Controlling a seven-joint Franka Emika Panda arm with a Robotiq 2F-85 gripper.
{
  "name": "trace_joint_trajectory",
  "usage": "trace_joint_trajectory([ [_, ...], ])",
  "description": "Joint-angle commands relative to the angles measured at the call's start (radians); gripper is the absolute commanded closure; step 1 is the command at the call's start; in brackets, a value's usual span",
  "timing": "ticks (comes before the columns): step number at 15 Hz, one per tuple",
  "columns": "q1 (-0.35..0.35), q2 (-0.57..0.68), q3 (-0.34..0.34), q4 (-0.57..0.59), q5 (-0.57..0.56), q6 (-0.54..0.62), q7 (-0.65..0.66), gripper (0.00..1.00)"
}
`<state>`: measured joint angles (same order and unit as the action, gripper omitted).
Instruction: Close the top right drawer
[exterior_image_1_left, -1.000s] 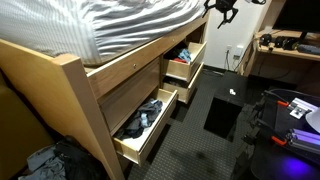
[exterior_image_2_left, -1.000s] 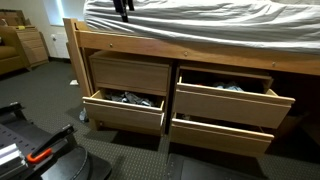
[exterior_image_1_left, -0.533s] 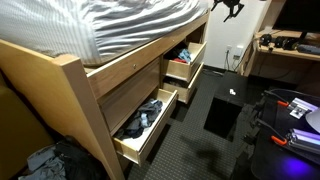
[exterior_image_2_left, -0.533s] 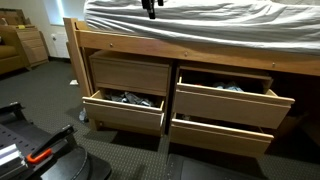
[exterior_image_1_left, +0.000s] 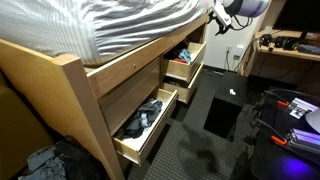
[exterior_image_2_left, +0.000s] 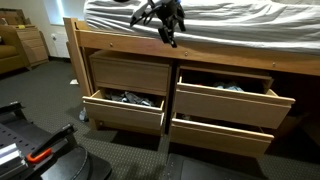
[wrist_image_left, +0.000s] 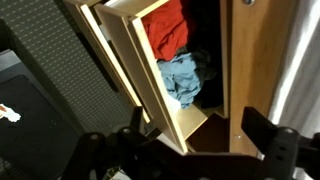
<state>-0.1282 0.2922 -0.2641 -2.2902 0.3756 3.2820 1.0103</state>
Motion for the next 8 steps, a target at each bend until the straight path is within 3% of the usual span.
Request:
trace_joint_trajectory([
  [1,0.23,0.264,-0.271,0.149,0.06,-0.065,0.089,0.0],
  [2,0.239,0.307,-0.278,0.2,0.044,-0.185,0.105,0.0],
  [4,0.103,0.313,-0.111,0.282,0.004,-0.316,0.061,0.0],
  [6,0.054,0.334,-0.041,0.361,-0.013,-0.448,0.034,0.0],
  [7,0.056,0.357,-0.045,0.404,-0.031,-0.539,0.051,0.0],
  [8,0.09,0.328,-0.064,0.32,-0.03,-0.414,0.085,0.0],
])
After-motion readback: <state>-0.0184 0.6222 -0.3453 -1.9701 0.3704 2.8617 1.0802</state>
